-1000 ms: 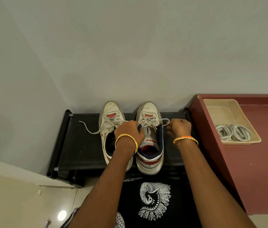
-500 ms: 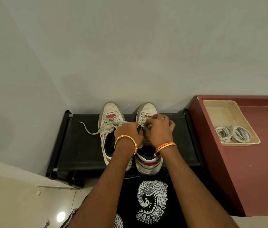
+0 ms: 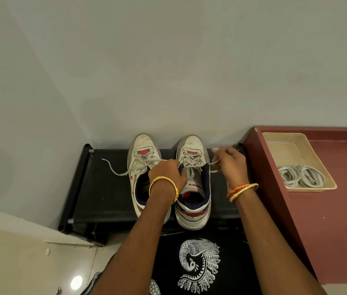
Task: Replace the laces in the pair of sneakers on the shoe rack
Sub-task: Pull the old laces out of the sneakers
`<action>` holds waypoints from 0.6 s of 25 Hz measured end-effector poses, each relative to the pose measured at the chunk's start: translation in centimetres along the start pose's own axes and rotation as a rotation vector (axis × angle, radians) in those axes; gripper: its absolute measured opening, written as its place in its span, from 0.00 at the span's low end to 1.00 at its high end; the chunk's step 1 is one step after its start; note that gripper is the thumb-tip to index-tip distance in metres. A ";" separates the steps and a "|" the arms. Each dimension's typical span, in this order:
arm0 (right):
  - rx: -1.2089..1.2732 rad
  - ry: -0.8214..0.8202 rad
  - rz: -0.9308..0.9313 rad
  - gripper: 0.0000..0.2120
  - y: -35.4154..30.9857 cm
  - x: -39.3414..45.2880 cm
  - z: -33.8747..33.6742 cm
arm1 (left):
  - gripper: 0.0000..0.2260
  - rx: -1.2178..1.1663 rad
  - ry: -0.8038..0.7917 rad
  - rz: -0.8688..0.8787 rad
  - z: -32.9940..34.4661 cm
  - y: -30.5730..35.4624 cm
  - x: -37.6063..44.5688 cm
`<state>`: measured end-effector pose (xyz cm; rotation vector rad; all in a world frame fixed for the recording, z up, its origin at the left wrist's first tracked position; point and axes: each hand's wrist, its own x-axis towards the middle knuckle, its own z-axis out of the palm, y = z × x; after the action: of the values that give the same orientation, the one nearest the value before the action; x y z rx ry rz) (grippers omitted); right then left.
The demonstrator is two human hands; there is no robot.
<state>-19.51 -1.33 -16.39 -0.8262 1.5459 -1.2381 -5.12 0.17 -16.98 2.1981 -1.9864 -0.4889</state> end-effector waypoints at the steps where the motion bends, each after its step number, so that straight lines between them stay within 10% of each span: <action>1: -0.292 -0.047 -0.165 0.05 0.4 -0.2 0.8 | 0.14 0.001 -0.001 0.002 0.0 0.0 0.0; 4: -1.091 -0.152 -0.445 0.10 1.1 -0.6 3.1 | 0.14 0.009 0.001 0.012 -0.1 0.2 -0.1; 7: -1.365 -0.187 -0.439 0.13 1.3 -1.1 4.3 | 0.14 0.010 0.006 0.002 0.0 0.1 0.0; 15: -0.608 -0.089 -0.156 0.04 -0.7 -0.5 -0.1 | 0.14 -0.005 0.000 -0.005 0.0 0.1 -0.2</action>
<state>-19.50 -1.01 -15.54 -1.3913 1.8367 -0.8177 -5.17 0.31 -16.90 2.2009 -1.9776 -0.4949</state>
